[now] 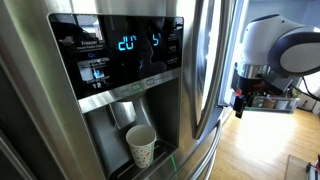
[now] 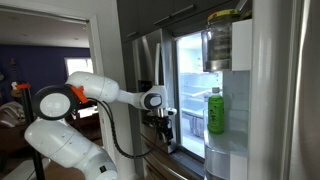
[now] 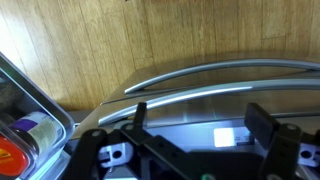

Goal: Put the cup into the fridge

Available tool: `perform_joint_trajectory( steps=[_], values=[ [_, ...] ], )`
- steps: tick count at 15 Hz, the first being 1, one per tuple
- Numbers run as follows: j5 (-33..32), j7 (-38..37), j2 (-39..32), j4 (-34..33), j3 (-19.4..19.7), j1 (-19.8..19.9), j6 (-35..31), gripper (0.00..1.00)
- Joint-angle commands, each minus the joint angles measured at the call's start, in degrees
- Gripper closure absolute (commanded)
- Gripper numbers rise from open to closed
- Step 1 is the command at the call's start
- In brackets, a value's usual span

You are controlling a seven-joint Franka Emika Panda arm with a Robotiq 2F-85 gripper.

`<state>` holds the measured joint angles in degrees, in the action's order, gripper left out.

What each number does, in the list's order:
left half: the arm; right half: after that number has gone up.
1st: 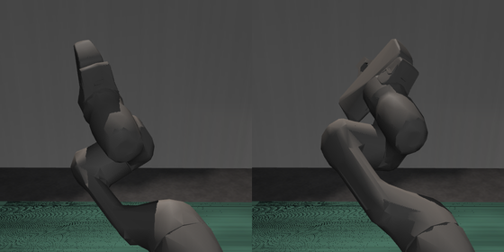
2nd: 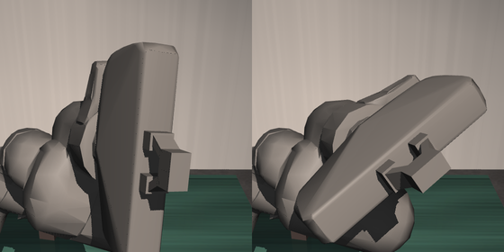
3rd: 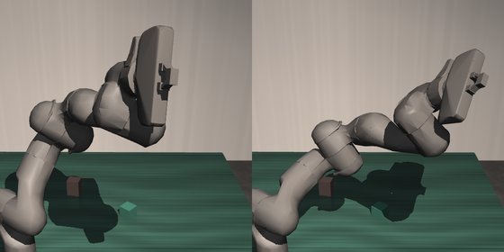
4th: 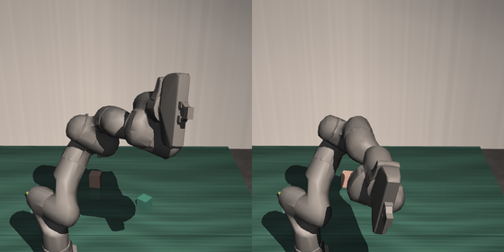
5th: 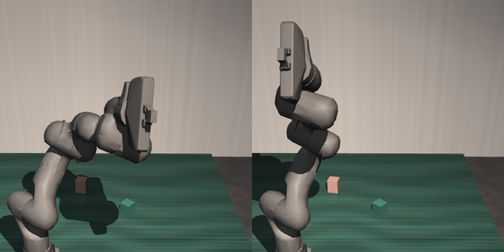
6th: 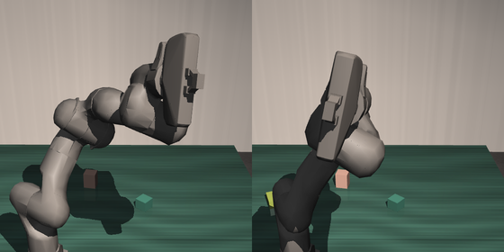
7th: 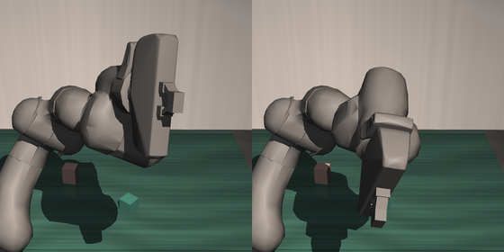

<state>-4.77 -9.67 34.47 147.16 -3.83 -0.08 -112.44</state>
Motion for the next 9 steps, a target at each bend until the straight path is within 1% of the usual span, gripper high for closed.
perform_joint_trajectory(
  steps=[1, 4, 5, 7, 9],
  values=[
    [1.88, 0.83, 7.73, 5.31, -0.62, -1.84, -1.05, 0.00],
    [6.40, -1.42, 9.68, 5.00, -2.98, -4.62, -0.30, 0.00],
    [8.05, -4.16, 10.18, 4.94, -5.48, -5.72, -0.50, 0.00],
    [10.75, -7.01, 10.11, 3.92, -8.97, -7.87, -1.01, 0.00],
    [14.07, -10.33, 8.24, 2.79, -12.25, -9.97, -3.39, 0.00]
  ],
)
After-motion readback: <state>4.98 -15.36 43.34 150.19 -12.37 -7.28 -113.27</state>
